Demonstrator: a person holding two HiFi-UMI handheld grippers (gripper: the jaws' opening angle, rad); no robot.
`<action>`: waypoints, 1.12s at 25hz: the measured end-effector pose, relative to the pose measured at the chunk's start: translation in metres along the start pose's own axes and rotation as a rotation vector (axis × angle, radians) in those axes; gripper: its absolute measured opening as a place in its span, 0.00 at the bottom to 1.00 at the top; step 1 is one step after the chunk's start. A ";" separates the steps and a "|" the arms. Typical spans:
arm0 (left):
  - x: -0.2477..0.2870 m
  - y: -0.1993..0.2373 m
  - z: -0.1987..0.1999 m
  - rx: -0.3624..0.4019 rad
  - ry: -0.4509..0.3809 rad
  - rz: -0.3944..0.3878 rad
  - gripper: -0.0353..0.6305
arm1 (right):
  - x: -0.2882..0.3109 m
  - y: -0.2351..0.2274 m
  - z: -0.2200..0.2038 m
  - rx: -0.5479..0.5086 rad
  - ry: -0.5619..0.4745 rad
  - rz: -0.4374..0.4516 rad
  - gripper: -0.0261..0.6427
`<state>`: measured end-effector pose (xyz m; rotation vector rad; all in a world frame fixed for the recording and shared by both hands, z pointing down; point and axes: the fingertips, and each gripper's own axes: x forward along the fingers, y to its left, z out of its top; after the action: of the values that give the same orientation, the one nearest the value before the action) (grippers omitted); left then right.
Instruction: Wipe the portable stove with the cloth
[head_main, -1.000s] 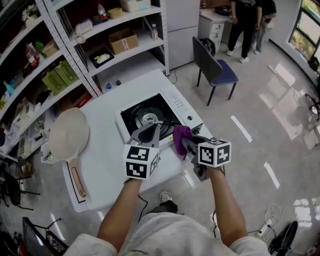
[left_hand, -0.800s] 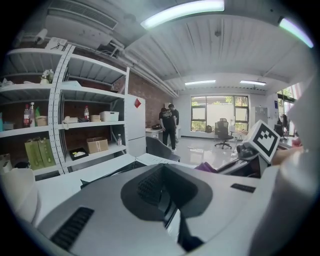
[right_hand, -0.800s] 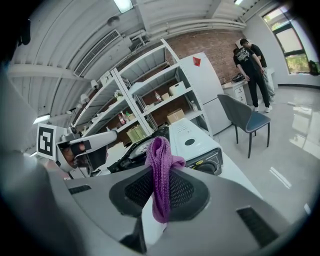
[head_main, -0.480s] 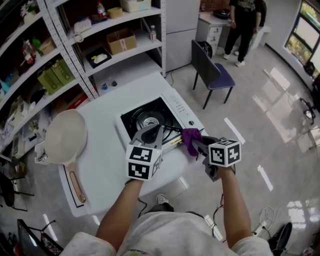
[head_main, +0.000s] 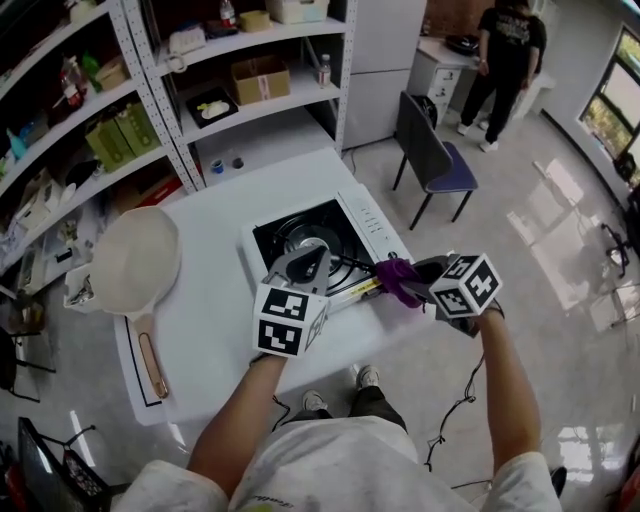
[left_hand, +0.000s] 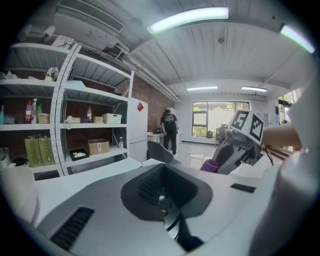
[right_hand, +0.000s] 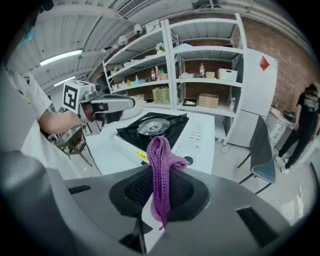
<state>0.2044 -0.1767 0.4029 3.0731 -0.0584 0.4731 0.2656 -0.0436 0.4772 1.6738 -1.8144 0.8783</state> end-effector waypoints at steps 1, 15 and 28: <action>0.000 0.003 0.000 0.000 0.001 0.008 0.06 | 0.001 -0.002 0.001 -0.027 0.025 0.014 0.13; 0.014 0.046 0.008 -0.038 0.020 0.205 0.06 | 0.023 -0.030 0.016 -0.435 0.343 0.366 0.13; 0.030 0.084 0.001 -0.066 0.061 0.370 0.06 | 0.066 -0.076 0.059 -0.563 0.354 0.465 0.13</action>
<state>0.2293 -0.2616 0.4133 2.9824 -0.6347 0.5635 0.3373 -0.1340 0.4965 0.7161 -1.9768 0.6910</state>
